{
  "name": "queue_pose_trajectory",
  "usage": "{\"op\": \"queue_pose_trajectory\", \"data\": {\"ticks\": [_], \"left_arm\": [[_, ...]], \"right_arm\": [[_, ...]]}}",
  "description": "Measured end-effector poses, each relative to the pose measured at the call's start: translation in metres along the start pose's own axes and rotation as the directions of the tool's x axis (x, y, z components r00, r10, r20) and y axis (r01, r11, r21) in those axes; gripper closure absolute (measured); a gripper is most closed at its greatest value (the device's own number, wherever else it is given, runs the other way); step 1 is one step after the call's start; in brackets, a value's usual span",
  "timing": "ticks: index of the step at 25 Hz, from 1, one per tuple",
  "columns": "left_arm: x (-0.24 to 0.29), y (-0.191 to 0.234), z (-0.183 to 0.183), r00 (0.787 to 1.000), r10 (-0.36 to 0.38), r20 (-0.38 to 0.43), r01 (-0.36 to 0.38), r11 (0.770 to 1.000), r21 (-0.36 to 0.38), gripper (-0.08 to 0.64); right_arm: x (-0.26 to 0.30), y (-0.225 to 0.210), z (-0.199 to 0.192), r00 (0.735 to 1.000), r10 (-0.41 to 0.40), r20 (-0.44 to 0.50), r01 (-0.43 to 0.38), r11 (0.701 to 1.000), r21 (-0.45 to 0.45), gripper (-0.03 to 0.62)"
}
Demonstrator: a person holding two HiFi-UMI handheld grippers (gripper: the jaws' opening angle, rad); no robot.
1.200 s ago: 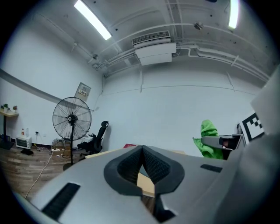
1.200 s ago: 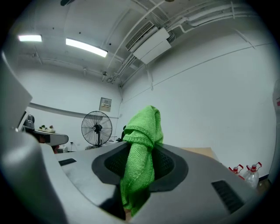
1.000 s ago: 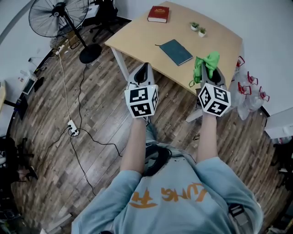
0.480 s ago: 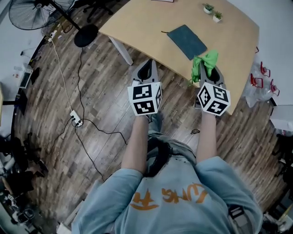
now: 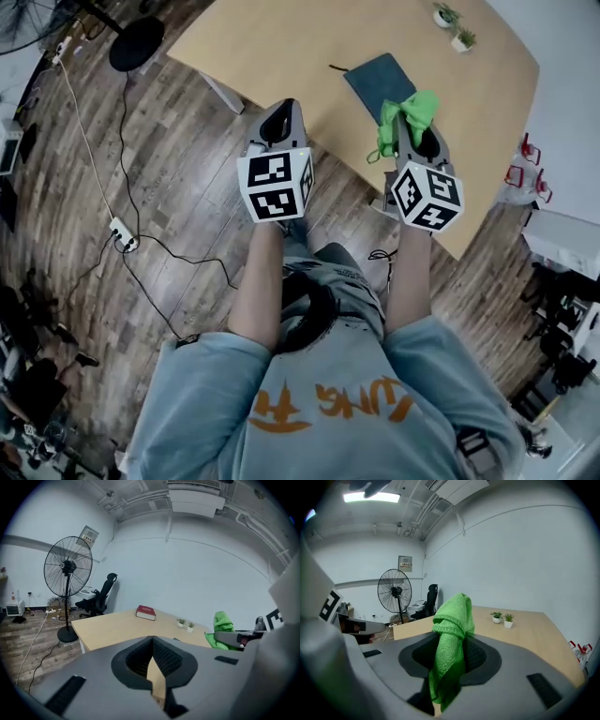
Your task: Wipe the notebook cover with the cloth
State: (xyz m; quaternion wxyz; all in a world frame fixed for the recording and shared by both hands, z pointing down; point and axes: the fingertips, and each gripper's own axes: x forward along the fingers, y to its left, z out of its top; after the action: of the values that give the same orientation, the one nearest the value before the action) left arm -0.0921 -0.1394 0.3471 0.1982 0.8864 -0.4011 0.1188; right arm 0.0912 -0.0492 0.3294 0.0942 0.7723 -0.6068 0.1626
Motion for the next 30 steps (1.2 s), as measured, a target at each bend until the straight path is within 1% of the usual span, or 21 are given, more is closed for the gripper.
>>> {"op": "queue_pose_trajectory", "data": {"ticks": [4,7,9,13,16,20,22,26,30], "left_arm": [[0.032,0.0,-0.006,0.999,-0.033,-0.038,0.032,0.999,-0.027,0.545],[0.055,-0.006,-0.009,0.998,-0.048,-0.052,0.045,0.998,-0.046,0.545],[0.066,-0.01,-0.01,0.997,-0.051,-0.057,0.048,0.998,-0.052,0.545],[0.083,-0.01,-0.006,0.998,-0.015,-0.06,0.014,1.0,-0.009,0.545],[0.096,-0.011,0.001,0.999,0.025,-0.042,-0.026,0.999,-0.025,0.545],[0.104,-0.011,-0.007,0.994,0.087,-0.058,-0.091,0.994,-0.058,0.545],[0.107,-0.01,-0.014,0.991,0.116,-0.072,-0.12,0.991,-0.063,0.545],[0.111,-0.014,-0.029,0.985,0.143,-0.1,-0.149,0.987,-0.064,0.545],[0.111,-0.015,-0.045,0.976,0.174,-0.128,-0.185,0.98,-0.077,0.545]], "right_arm": [[0.026,-0.001,-0.001,0.999,0.01,-0.042,-0.011,1.0,-0.022,0.474],[0.042,-0.012,0.0,0.998,0.012,-0.06,-0.014,0.999,-0.034,0.474],[0.052,-0.017,0.001,0.997,0.027,-0.069,-0.03,0.999,-0.044,0.474],[0.079,-0.014,0.005,0.99,0.11,-0.085,-0.117,0.99,-0.078,0.476],[0.104,-0.013,0.009,0.979,0.178,-0.1,-0.188,0.976,-0.107,0.476],[0.127,-0.006,0.002,0.951,0.271,-0.151,-0.294,0.943,-0.156,0.474],[0.141,-0.004,-0.006,0.935,0.306,-0.177,-0.336,0.926,-0.171,0.474],[0.167,0.0,-0.023,0.908,0.349,-0.233,-0.4,0.889,-0.224,0.476],[0.183,0.006,-0.038,0.884,0.369,-0.288,-0.452,0.831,-0.323,0.475]]}}
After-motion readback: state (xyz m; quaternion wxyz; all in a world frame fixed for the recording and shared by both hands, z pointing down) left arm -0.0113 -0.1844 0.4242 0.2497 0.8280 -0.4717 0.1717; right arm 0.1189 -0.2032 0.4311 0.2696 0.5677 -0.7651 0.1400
